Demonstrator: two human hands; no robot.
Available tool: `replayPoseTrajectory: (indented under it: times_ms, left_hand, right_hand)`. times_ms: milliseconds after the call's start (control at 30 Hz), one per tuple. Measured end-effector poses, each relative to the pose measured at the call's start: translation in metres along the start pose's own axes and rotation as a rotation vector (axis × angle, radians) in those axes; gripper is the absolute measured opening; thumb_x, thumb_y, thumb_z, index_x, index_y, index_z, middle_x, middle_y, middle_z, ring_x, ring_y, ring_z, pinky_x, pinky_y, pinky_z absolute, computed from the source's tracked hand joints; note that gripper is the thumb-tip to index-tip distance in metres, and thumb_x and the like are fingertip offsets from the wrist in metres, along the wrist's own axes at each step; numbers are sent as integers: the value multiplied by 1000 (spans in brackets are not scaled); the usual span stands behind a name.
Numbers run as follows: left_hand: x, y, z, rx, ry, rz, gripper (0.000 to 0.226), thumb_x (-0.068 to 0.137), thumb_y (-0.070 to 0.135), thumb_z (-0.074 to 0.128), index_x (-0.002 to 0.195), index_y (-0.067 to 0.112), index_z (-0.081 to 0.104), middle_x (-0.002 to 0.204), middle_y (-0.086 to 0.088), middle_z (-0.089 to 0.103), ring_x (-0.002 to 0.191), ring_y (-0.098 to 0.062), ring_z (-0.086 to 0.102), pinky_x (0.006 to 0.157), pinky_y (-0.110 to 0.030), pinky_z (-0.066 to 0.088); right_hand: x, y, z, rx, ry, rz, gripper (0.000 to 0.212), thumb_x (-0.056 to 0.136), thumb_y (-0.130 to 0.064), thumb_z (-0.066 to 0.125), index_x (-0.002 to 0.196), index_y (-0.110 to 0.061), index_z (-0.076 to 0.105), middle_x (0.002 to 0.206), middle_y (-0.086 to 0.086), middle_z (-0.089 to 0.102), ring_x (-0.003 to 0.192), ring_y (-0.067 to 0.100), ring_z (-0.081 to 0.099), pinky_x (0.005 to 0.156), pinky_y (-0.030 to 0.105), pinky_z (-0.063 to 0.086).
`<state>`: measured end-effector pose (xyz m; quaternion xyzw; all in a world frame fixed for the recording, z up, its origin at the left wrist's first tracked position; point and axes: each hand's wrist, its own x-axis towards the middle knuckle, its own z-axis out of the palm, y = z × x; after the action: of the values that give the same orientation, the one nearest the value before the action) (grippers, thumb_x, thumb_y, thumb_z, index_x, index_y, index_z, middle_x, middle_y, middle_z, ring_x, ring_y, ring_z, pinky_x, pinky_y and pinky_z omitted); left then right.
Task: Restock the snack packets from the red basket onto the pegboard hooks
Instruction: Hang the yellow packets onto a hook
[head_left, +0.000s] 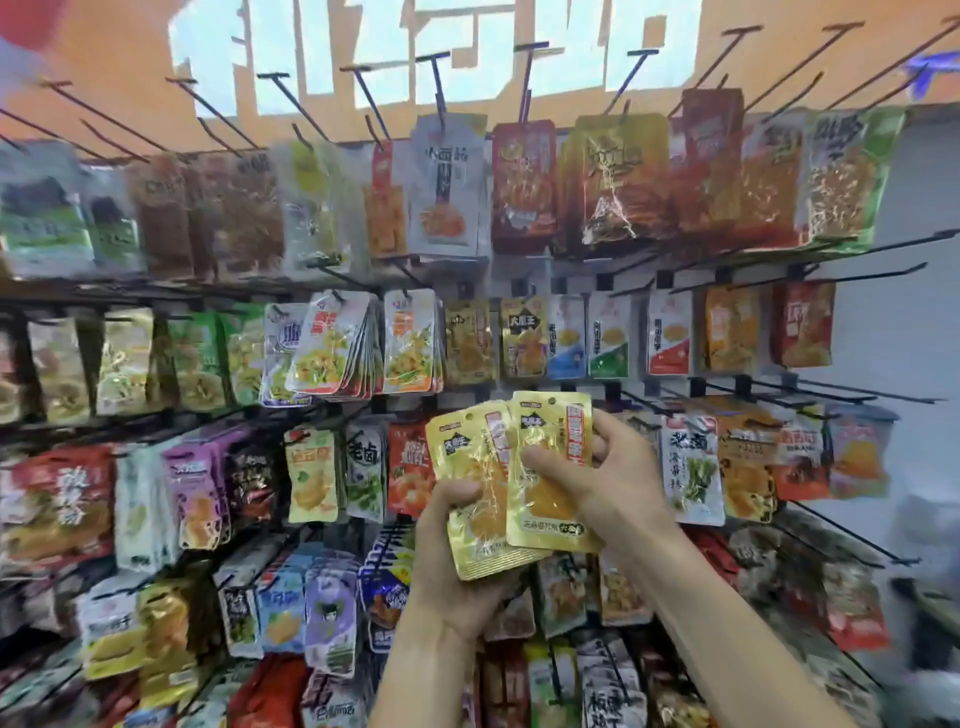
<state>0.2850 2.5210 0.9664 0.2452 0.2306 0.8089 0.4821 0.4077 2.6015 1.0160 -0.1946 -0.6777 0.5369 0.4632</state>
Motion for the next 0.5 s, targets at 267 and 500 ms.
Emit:
replayPoseTrajectory:
  times_ms: [267, 500]
  left_hand:
    - [32, 73, 5, 102, 41, 216, 32, 83, 14, 55, 106, 9, 76, 103, -16, 77, 81, -33, 75, 71, -43, 61]
    - [44, 118, -5, 89, 72, 281, 19, 70, 16, 62, 86, 12, 72, 77, -9, 74, 60, -25, 71, 57, -37, 60]
  right_hand:
    - [96, -11, 48, 139, -45, -106, 68, 84, -11, 85, 127, -43, 43, 119, 11, 71, 99, 27, 76, 81, 47, 65]
    - [185, -15, 81, -92, 17, -281, 41, 90, -26, 80, 123, -39, 59, 126, -17, 59, 124, 20, 61, 103, 52, 54]
